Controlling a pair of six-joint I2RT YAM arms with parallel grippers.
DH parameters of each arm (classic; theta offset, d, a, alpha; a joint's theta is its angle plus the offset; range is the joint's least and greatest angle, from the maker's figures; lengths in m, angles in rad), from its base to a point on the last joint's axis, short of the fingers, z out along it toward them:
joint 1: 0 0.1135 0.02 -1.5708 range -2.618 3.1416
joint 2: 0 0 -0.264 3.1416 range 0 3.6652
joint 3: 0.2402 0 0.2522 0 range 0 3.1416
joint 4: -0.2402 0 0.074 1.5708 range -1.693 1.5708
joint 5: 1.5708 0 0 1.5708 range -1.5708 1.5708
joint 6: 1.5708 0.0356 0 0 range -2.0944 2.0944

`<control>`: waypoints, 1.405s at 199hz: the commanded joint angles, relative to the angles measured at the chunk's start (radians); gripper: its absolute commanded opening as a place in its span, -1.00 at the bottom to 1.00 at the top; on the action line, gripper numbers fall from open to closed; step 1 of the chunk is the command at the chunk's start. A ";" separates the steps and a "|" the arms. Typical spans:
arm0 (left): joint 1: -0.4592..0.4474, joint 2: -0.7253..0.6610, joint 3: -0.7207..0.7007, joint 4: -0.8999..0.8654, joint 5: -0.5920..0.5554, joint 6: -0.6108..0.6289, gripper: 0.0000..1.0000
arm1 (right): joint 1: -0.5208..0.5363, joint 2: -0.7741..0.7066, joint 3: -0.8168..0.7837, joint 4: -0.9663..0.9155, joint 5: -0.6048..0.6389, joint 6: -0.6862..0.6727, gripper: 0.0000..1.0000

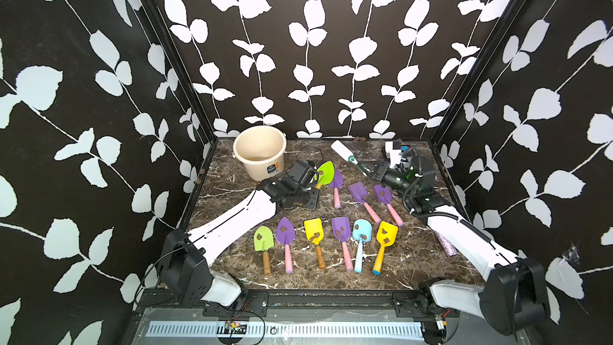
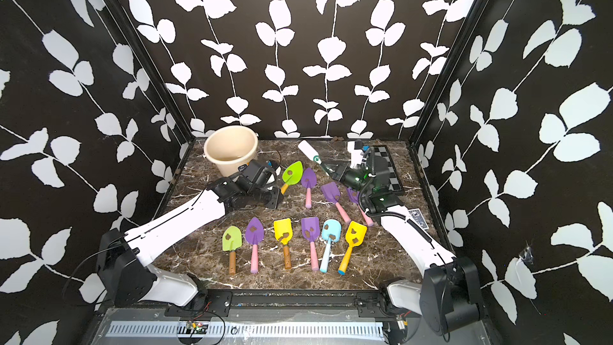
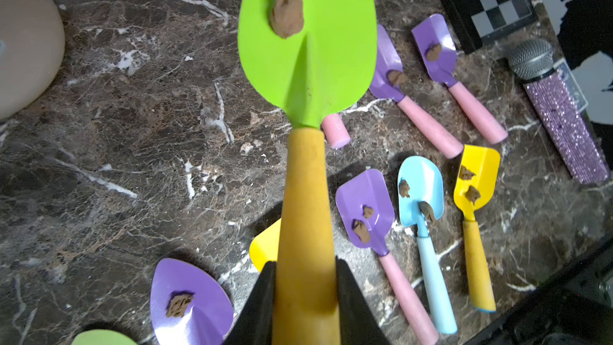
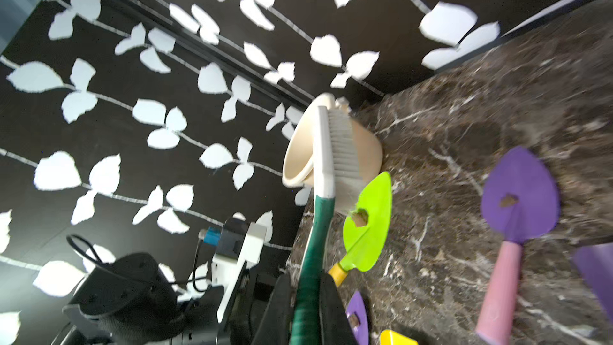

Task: Brush the soil off the hand trowel and place it into the bucket
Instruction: Pick up the hand trowel from the center of the board, then brush off the soil from the hand trowel.

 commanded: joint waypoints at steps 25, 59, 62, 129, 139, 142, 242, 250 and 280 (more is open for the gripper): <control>0.005 -0.047 0.015 -0.112 0.028 0.094 -1.00 | 0.096 0.037 0.008 0.157 -0.101 -0.037 -1.00; 0.007 -0.053 0.012 -0.138 0.003 0.097 -1.00 | 0.114 0.046 -0.040 0.141 -0.109 -0.060 -1.00; 0.008 -0.055 0.012 -0.139 0.003 0.097 -1.00 | 0.114 0.047 -0.042 0.131 -0.112 -0.065 -1.00; 0.018 -0.066 0.008 -0.151 0.003 0.088 -1.00 | 0.124 0.047 -0.096 -0.014 -0.094 -0.168 -1.00; 0.020 -0.067 0.007 -0.153 0.001 0.088 -1.00 | 0.125 0.052 -0.103 -0.018 -0.090 -0.172 -1.00; 0.020 -0.068 0.005 -0.154 0.001 0.088 -1.00 | 0.125 0.054 -0.104 -0.021 -0.087 -0.175 -1.00; 0.035 -0.095 -0.044 -0.157 0.032 0.082 -1.00 | 0.086 -0.058 -0.066 -0.188 0.082 -0.252 -1.00; 0.035 -0.094 -0.045 -0.157 0.035 0.084 -1.00 | 0.086 -0.064 -0.061 -0.186 0.071 -0.240 -1.00; 0.035 -0.096 -0.040 -0.156 0.034 0.090 -1.00 | 0.123 -0.068 -0.059 -0.105 0.021 -0.177 -1.00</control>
